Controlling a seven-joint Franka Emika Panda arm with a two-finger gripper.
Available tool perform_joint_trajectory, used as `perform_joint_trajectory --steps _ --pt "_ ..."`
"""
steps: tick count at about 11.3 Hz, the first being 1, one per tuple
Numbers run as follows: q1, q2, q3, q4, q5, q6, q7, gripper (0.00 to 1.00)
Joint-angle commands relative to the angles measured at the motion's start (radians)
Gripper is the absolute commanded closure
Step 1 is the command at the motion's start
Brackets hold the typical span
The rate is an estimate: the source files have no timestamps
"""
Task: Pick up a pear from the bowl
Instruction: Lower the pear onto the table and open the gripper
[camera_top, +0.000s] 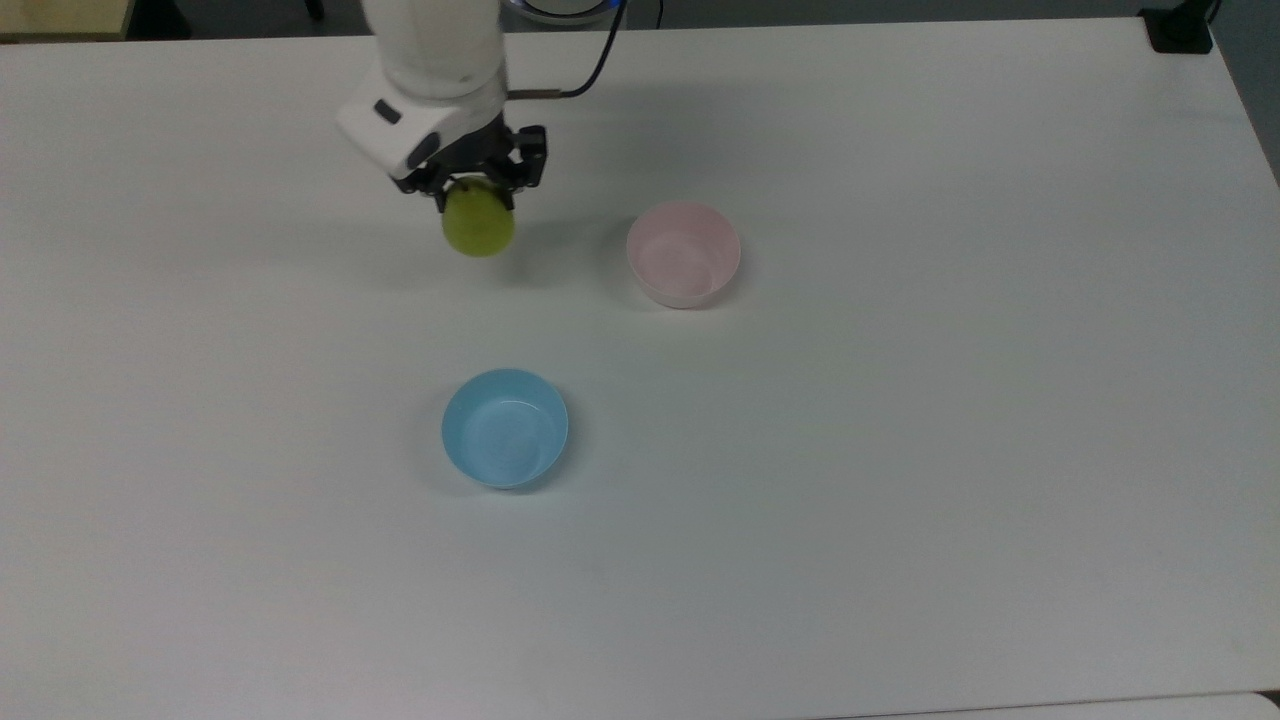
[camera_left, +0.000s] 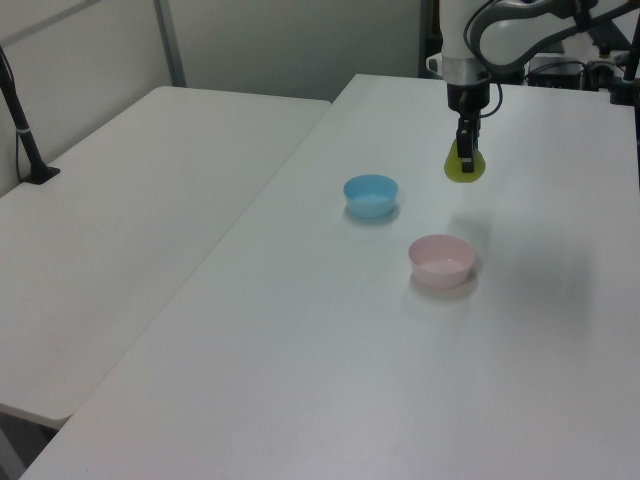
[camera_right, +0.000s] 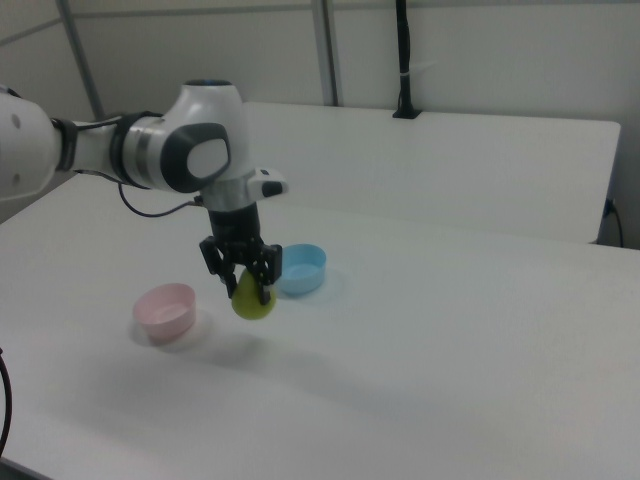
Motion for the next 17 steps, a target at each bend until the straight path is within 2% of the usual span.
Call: perform_joint_trajectory --steps 1,4,5,6,7,9,10,12,15,17 --pt "-0.059 0.075 0.005 -0.003 -0.031 0.048 -0.017 0.58" --pt "-0.084 0.122 0.005 -0.003 -0.039 0.093 -0.017 0.52" --pt "-0.084 0.131 0.005 -0.003 -0.04 0.093 -0.017 0.45" --pt "-0.084 0.14 0.005 -0.003 -0.04 0.093 -0.017 0.36" --pt "-0.084 0.14 0.004 -0.003 -0.042 0.093 -0.017 0.18" --pt "-0.09 0.136 0.005 -0.002 -0.05 0.09 -0.017 0.03" --pt "-0.09 0.125 0.004 0.0 -0.053 0.084 -0.017 0.0" --pt "-0.087 0.081 0.005 0.003 -0.051 0.068 -0.003 0.0" --pt "-0.073 0.008 0.016 0.052 -0.05 -0.048 0.022 0.0" --pt "-0.011 -0.033 0.017 0.112 -0.047 -0.14 0.097 0.0"
